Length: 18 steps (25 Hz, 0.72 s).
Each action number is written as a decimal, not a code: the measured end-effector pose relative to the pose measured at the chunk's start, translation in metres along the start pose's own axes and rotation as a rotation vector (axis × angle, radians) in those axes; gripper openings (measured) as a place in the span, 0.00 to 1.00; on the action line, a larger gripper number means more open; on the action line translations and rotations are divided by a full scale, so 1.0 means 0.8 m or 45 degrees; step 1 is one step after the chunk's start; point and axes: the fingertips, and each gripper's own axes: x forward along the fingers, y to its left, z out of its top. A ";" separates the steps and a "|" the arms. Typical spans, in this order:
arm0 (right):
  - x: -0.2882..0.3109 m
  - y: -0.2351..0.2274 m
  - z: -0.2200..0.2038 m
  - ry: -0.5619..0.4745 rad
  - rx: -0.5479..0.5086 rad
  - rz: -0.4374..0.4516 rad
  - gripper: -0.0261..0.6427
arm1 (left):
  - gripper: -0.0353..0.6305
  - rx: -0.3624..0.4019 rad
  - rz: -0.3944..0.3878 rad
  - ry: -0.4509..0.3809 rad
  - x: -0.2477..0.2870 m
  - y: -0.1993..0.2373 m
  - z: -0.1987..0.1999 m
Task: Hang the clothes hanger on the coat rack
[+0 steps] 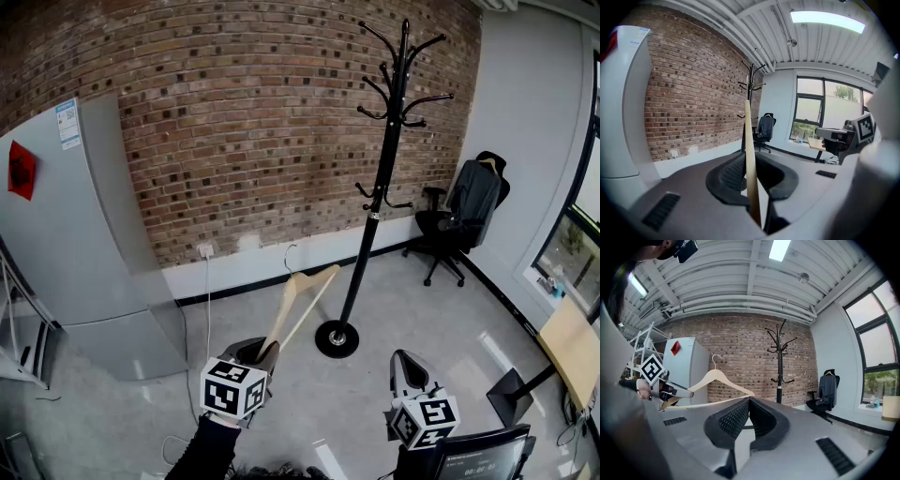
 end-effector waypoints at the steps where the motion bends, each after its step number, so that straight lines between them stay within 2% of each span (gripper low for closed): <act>1: 0.006 0.000 -0.005 -0.003 -0.004 0.001 0.05 | 0.14 0.006 -0.004 -0.003 0.002 0.006 0.004; 6: 0.035 0.004 -0.012 -0.004 0.004 -0.010 0.05 | 0.14 0.033 -0.005 -0.004 0.017 0.034 0.020; 12: 0.053 0.004 -0.011 -0.017 0.033 -0.076 0.05 | 0.14 0.075 -0.025 0.001 0.038 0.060 0.043; 18: 0.064 -0.015 -0.013 -0.016 0.043 -0.113 0.05 | 0.14 0.069 -0.021 0.007 0.059 0.071 0.049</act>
